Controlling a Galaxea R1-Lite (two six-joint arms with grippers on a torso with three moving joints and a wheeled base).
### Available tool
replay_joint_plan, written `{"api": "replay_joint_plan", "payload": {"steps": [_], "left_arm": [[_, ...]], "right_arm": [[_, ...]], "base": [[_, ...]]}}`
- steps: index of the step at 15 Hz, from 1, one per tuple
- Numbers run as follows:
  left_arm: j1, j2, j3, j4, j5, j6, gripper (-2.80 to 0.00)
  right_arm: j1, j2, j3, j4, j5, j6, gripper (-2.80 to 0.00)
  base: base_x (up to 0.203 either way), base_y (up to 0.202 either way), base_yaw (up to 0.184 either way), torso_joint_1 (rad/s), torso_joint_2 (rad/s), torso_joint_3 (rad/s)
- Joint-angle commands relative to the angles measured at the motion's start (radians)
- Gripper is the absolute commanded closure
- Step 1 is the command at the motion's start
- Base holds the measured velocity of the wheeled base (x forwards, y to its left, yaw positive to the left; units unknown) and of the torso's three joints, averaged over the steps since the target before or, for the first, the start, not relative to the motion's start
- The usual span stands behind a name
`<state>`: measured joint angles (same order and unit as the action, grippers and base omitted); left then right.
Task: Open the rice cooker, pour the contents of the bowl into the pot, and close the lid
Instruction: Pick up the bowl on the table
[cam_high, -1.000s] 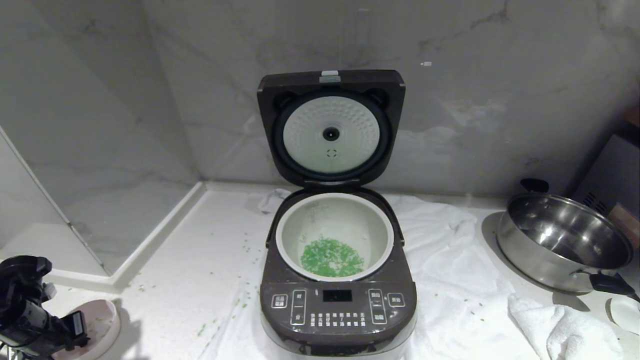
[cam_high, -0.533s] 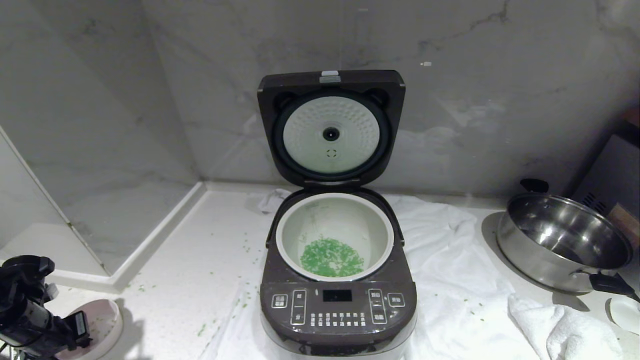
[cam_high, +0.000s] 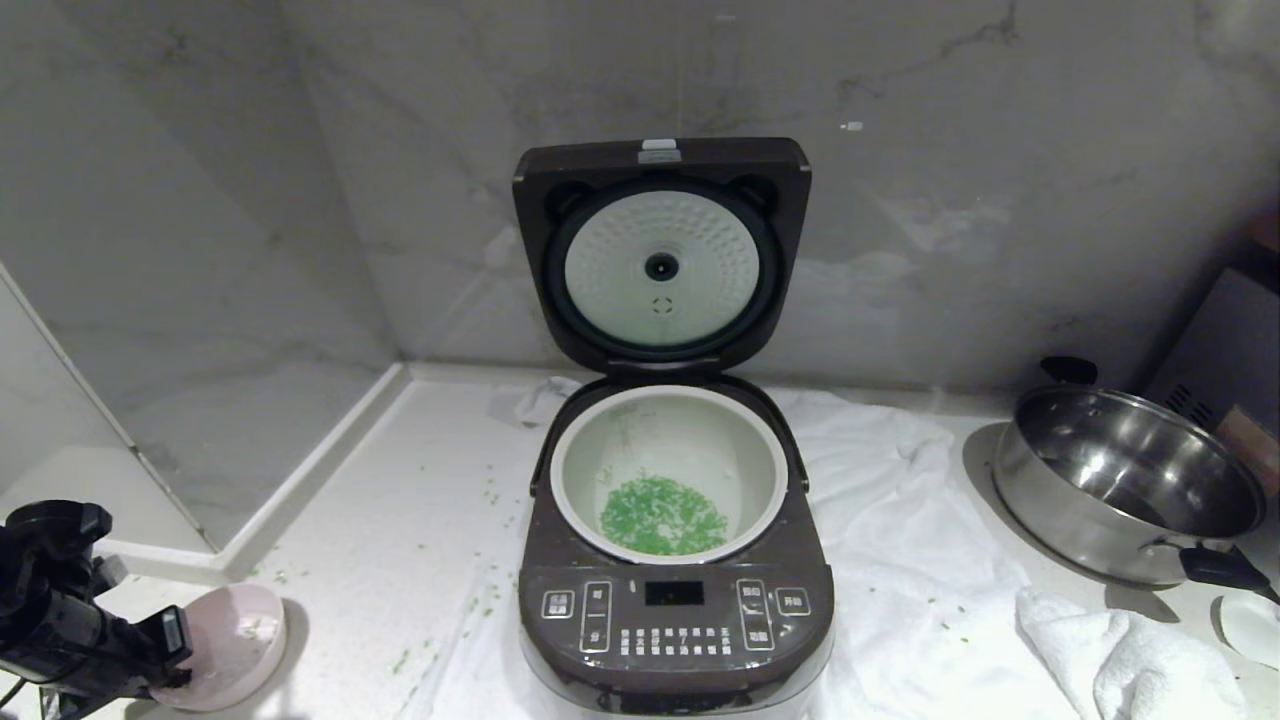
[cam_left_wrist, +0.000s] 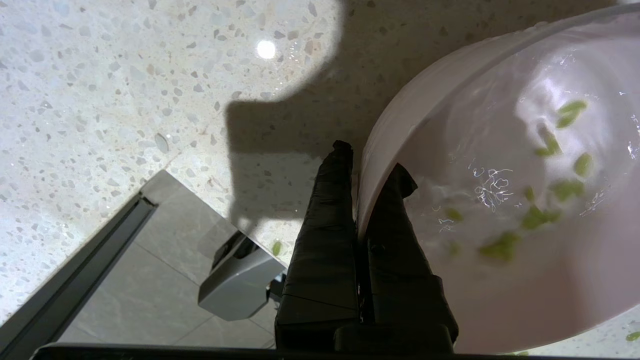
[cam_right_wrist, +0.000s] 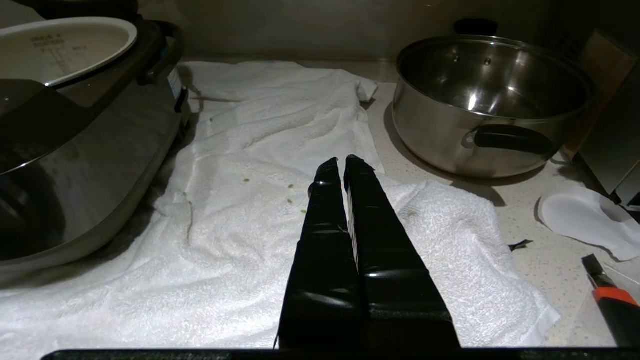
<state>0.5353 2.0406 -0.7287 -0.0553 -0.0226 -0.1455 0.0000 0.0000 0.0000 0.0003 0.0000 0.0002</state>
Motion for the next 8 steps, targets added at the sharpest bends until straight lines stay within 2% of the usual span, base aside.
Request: {"api": "replay_joint_plan", "payload": {"steps": [1,5,8], "left_arm": [[-0.003,-0.002,0.003,-0.005,0.003,-0.002,0.00],[-0.026,-0.008,-0.003,0.014,0.002,-0.004,0.00],[-0.054,-0.014,-0.077,0.141,0.000,-0.035,0.00]], "right_arm": [[0.000,0.000,0.002,-0.001,0.000,0.000,0.00],[0.000,0.000,0.002,0.000,0.000,0.001,0.00],[0.000,0.000,0.002,-0.002,0.000,0.000,0.00]], "base": [[0.000,0.000,0.000,0.000,0.00,0.000],[0.000,0.000,0.000,0.000,0.00,0.000],[0.000,0.000,0.000,0.000,0.00,0.000]]}}
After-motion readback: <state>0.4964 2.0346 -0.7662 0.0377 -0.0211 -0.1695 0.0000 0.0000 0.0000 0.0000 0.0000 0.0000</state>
